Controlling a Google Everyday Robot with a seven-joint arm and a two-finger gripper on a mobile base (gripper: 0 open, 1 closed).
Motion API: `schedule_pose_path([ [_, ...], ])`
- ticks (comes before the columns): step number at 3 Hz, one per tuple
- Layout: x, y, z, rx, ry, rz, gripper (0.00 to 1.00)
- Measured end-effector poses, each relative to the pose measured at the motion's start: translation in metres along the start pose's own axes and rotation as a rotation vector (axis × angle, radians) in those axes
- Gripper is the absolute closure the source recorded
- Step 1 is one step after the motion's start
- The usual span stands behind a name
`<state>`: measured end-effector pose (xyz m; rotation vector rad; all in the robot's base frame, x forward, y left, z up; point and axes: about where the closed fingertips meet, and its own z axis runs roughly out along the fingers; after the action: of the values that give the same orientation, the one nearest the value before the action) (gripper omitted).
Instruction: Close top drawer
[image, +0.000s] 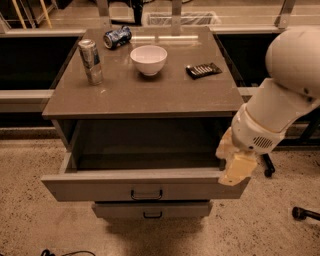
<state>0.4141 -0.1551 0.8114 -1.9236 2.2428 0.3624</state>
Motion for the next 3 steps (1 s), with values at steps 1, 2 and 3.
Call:
schedule_pose_path([
  [1, -0.003, 0.007, 0.01, 0.03, -0.042, -0.053, 0.69],
  [2, -0.003, 0.006, 0.01, 0.031, -0.039, -0.059, 0.91],
  [3, -0.003, 0.002, 0.036, 0.046, -0.036, -0.024, 1.0],
])
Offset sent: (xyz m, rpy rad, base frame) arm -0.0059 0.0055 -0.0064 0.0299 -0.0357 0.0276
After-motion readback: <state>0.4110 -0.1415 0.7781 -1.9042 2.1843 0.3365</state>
